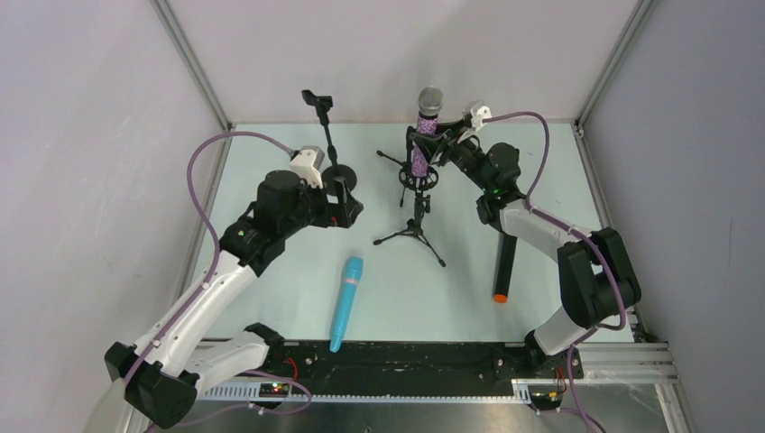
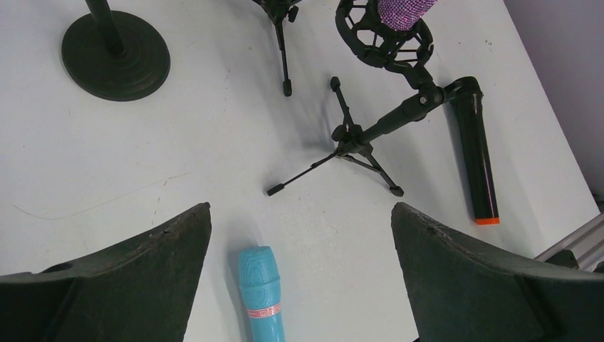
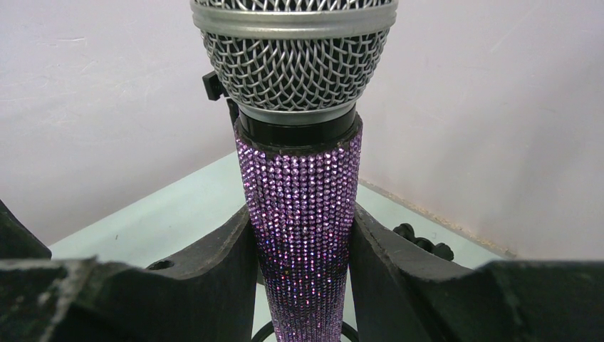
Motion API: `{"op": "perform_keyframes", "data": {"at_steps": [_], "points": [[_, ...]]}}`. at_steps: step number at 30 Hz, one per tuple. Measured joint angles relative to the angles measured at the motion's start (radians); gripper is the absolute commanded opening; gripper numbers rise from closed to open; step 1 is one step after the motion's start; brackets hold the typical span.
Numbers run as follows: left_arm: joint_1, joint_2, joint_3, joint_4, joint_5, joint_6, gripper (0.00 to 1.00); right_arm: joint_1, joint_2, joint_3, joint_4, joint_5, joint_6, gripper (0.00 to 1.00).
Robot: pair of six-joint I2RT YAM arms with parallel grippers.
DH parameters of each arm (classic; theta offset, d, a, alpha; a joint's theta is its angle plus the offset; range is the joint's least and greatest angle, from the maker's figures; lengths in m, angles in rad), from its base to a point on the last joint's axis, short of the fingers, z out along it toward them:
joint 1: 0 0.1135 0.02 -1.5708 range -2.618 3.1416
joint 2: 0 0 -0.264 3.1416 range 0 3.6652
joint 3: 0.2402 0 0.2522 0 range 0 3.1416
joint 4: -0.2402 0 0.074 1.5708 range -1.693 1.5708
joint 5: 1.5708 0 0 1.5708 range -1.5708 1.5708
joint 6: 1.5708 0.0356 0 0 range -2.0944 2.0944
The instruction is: Attach the microphones to the stand
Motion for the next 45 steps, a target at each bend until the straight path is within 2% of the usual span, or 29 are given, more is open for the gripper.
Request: {"op": "perform_keyframes", "data": {"at_steps": [17, 45], "points": [[0.000, -0.001, -0.003, 0.000, 0.000, 0.000, 1.00, 0.000, 0.015, -0.005, -0.050, -0.020, -0.007, 0.00], [0.000, -0.002, -0.019, 0.000, -0.002, 0.000, 1.00, 0.000, 0.069, -0.100, -0.011, -0.019, -0.002, 0.00]]}}
